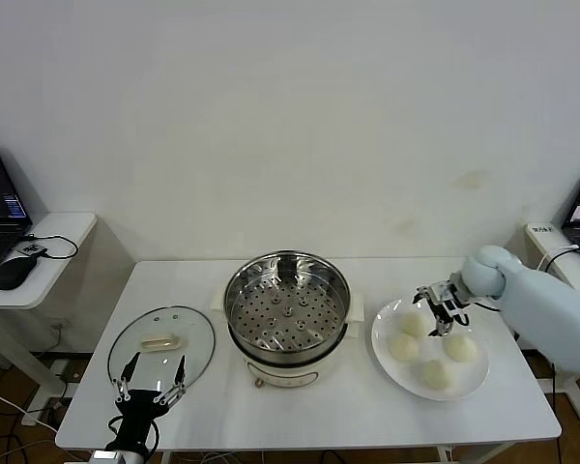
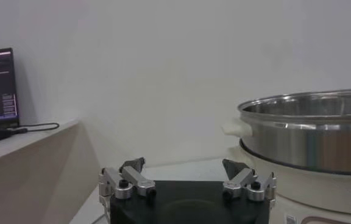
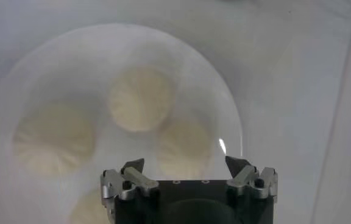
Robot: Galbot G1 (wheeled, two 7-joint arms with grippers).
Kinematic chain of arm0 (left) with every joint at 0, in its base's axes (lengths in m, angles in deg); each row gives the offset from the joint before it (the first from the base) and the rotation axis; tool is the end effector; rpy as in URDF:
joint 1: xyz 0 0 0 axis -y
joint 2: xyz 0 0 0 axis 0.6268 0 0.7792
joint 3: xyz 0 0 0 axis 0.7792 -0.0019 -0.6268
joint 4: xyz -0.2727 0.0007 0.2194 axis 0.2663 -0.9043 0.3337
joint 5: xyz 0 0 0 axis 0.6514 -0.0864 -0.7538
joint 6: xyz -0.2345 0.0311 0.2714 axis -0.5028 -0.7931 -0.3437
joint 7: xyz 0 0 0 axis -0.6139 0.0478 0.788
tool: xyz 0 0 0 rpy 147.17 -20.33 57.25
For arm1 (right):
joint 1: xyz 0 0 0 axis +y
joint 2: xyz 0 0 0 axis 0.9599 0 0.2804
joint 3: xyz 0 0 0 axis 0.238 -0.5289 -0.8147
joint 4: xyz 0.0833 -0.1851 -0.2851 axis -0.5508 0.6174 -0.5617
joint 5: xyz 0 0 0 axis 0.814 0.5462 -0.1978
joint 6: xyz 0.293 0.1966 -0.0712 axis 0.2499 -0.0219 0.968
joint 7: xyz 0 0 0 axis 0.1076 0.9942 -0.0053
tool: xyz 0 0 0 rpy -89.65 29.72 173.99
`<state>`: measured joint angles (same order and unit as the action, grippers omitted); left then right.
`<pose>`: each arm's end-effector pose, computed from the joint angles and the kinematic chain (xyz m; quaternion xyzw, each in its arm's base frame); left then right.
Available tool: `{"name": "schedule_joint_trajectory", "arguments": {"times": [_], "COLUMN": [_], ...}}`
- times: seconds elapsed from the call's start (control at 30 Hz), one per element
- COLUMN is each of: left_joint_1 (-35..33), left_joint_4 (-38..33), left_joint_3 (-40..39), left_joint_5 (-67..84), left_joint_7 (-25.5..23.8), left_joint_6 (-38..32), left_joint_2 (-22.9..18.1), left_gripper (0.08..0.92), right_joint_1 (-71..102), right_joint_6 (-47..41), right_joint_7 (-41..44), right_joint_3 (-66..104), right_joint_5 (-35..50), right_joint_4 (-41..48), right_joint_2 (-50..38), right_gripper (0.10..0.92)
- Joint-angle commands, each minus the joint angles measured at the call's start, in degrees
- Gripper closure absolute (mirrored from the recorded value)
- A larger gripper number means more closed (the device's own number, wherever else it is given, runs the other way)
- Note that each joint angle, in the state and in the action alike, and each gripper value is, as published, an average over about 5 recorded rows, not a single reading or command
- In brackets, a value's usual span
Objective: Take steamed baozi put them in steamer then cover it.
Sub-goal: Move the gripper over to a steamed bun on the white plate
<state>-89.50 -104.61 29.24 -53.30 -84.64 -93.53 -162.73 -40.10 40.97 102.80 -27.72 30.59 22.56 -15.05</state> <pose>0.1436 0.0780 -0.3389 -0.0039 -0.9969 -0.0680 0.0390 0.5334 -0.1645 -0.2287 0.5129 -0.5082 0.6063 0.3333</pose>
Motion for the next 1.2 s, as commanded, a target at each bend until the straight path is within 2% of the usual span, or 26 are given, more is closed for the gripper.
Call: {"name": "schedule_joint_trajectory", "arguments": {"times": [0.03,0.37,0.57,1.0,1.2], "left_joint_1": [0.0,0.0,0.1,0.0,0.0], "left_joint_4": [-0.1,0.0,-0.1,-0.4,-0.5], "left_joint_3": [0.0,0.0,0.0,0.3,0.3], "left_joint_5": [0.0,0.1,0.1,0.2,0.2], "left_joint_7": [0.0,0.0,0.1,0.2,0.2], "left_joint_6": [0.0,-0.2,-0.2,-0.3,-0.4], "left_joint_2": [0.0,-0.1,-0.2,-0.2,-0.2], "left_gripper": [0.177,0.177,0.177,0.177,0.177], "right_joint_1": [0.2,1.2,1.7,1.6,0.3], "right_joint_6": [-0.2,-0.5,-0.5,-0.8,-1.0], "right_joint_7": [0.0,-0.2,-0.6,-0.4,0.1], "right_joint_3": [-0.1,0.7,1.5,1.8,1.2], "right_joint_5": [-1.3,-2.0,-2.3,-2.1,-1.0], "right_joint_4": [3.7,4.8,5.5,5.0,4.0], "right_joint_2": [2.4,3.1,3.5,3.5,2.8], "right_gripper": [0.202,0.208,0.252,0.420,0.531]}}
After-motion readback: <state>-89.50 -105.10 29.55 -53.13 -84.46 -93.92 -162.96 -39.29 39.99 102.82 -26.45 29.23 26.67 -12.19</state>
